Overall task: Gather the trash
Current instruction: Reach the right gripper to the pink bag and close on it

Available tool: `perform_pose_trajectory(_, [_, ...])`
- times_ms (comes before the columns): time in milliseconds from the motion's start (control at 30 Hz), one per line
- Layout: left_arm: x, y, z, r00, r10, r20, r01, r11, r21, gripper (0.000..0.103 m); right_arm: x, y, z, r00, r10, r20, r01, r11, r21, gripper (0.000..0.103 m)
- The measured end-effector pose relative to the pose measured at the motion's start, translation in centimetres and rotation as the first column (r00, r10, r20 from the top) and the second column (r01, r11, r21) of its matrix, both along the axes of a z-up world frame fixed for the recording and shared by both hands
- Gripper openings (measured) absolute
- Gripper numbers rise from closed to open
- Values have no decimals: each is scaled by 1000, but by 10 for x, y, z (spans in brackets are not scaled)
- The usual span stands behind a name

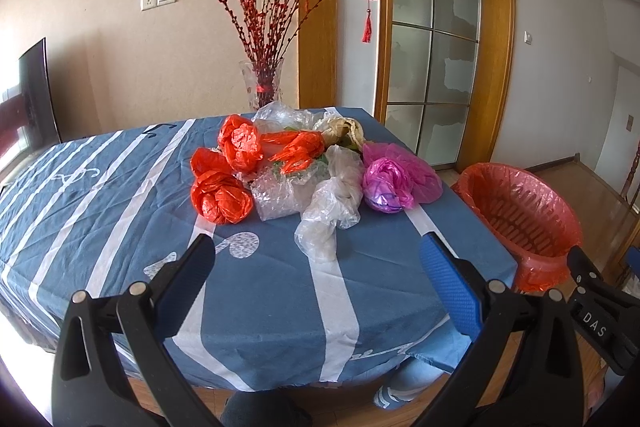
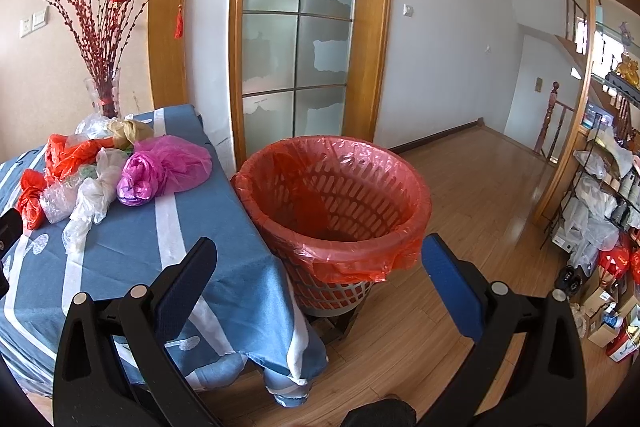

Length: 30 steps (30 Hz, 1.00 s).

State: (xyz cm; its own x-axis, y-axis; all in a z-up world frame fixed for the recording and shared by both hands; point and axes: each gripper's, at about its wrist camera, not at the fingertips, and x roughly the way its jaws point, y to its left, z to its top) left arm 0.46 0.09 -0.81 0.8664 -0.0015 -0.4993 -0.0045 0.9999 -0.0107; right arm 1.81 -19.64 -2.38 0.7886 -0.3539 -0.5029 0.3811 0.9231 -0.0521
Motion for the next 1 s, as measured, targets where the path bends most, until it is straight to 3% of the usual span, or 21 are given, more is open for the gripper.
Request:
perform_pose_trajectory(233, [17, 38, 2, 996, 95, -2, -95, 995, -17, 99, 27, 12, 5, 998, 61, -7, -61, 998, 10, 101])
perform_pose_trajectory(433, [33, 99, 6, 962, 273, 12, -273, 962, 1, 99, 75, 31, 11, 992, 129, 1, -129, 991, 24, 101])
perform_pose_trajectory(633, [49, 149, 7, 939, 343, -29, -344, 937, -67, 99, 142, 58, 9, 968, 248, -46, -243, 966, 89, 98])
perform_pose_trajectory(733, [58, 157, 2, 938, 344, -39, -346, 935, -76, 99, 165, 67, 4, 953, 297, -68, -283, 946, 158, 89])
perform_pose_trajectory(867, [76, 155, -4, 938, 341, -62, -343, 939, -8, 99, 200, 82, -7, 932, 345, -115, -310, 919, 245, 70])
perform_pose_trajectory(1000, [87, 158, -9, 941, 327, -91, -331, 943, -27, 99, 218, 95, -21, 920, 355, -164, -311, 919, 244, 69])
